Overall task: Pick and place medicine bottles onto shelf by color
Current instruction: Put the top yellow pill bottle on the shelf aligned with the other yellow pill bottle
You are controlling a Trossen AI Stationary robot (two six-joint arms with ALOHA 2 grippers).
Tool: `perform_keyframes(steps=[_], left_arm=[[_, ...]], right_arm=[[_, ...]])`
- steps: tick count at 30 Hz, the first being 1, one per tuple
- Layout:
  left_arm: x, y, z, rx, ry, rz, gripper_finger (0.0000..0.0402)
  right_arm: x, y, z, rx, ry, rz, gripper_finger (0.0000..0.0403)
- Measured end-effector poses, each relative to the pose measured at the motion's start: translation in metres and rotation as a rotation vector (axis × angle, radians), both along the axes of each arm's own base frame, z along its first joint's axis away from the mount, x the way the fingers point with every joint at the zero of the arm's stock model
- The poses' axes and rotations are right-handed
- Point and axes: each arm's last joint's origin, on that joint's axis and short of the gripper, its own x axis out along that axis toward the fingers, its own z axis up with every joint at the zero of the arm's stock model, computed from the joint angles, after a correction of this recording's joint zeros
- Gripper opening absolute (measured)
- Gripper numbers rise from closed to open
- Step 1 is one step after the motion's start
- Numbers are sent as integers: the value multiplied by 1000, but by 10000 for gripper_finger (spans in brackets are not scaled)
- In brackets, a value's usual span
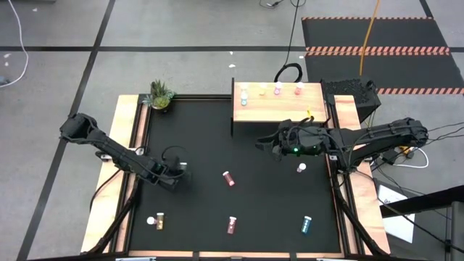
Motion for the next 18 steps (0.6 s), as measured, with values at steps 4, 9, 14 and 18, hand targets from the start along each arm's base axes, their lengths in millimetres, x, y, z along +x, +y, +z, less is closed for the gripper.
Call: perform_keyframes(steps=[4,9,14,18], left_arm=[[15,-6,8,67,-157,-174,105],[40,-15,29,291,-431,-459,112],[55,-22,56,588,-651,-695,108],[60,-23,71,773,-746,-776,110]], right_arm=[[2,1,-2,33,4,11,157],[12,4,-12,116,32,70,157],[26,12,-14,40,-19,163,174],[37,22,-11,-49,-119,218,210]])
